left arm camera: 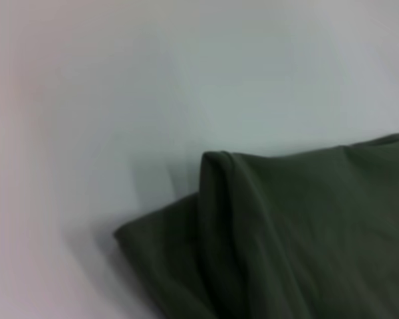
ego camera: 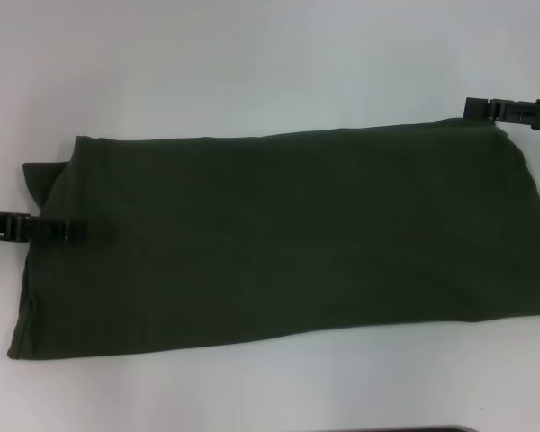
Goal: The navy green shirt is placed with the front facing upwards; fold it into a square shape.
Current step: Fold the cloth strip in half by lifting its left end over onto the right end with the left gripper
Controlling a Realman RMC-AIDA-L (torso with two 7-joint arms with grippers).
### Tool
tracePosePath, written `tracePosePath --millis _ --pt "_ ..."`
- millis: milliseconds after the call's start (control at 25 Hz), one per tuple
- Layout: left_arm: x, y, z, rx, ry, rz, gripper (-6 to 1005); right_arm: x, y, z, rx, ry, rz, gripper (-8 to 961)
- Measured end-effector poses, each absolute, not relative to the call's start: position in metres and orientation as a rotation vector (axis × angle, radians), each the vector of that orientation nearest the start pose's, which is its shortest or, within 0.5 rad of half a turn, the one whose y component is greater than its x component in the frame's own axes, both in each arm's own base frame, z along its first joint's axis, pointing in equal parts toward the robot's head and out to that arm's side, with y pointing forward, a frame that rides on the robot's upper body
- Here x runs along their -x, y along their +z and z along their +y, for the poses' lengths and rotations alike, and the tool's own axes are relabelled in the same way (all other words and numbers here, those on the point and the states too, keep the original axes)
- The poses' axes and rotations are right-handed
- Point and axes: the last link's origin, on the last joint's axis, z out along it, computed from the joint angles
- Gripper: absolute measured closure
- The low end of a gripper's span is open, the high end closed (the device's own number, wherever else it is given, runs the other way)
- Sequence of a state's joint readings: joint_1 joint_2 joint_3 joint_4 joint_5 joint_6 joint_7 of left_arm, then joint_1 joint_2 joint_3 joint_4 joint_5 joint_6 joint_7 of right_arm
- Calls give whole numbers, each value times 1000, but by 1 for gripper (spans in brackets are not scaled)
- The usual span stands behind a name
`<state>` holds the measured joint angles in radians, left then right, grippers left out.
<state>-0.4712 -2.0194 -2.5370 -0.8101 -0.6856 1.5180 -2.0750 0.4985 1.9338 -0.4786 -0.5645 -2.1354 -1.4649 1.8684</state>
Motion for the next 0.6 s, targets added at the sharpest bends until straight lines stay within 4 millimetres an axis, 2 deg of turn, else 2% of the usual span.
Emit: tracePosePath --millis 360,600 --pt "343 45 314 2356 -145 -1541 284 -335 62 334 2284 659 1411 9" --pt "340 44 315 2372 -137 -1523 495 -334 62 334 2284 663 1409 9"
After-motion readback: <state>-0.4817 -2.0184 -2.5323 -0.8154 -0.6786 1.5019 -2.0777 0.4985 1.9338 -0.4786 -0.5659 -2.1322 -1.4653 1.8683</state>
